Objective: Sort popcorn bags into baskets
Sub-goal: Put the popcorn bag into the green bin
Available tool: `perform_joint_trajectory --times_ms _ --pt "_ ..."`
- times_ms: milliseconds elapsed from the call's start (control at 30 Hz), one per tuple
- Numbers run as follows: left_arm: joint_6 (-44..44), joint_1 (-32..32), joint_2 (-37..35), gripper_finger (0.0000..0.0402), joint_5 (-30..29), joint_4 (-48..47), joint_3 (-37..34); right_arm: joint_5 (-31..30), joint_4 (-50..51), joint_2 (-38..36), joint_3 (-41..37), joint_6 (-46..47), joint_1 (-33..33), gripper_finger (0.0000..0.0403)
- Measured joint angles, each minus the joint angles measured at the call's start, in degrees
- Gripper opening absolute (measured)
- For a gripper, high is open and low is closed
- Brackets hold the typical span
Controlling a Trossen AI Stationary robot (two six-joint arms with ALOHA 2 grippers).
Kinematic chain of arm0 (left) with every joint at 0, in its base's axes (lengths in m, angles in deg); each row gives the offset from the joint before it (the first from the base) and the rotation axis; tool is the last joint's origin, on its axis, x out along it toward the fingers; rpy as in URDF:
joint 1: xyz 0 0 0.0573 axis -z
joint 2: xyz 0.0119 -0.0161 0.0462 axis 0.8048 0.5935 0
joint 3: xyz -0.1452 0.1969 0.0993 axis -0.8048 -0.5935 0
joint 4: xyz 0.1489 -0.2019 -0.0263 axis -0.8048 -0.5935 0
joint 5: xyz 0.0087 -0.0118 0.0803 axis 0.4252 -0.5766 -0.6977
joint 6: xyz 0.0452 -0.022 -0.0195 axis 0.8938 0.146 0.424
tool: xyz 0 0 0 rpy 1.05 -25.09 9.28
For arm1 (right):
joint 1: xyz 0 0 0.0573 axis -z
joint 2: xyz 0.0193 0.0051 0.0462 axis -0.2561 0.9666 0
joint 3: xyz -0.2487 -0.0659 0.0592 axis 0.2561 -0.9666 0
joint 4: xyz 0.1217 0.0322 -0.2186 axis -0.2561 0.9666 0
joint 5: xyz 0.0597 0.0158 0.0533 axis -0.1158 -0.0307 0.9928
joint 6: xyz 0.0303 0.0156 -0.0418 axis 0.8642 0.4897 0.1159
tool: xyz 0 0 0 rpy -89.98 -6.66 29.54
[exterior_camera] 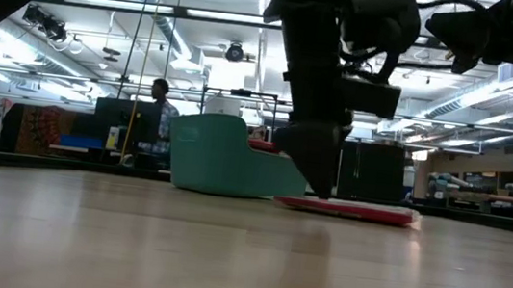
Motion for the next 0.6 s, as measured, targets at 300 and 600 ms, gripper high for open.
perform_joint_trajectory --times_ms 300,600 --pt "2.91 -1.03 1.61 0.0243 -2.09 1.27 0.12 0.02 -0.28 0.00 0.00 0.13 -0.04 0.0078" --pt "6.62 -3.13 3.32 0.0220 -2.82 -0.04 0.28 0.02 -0.22 0.00 0.00 0.10 -0.04 0.0078"
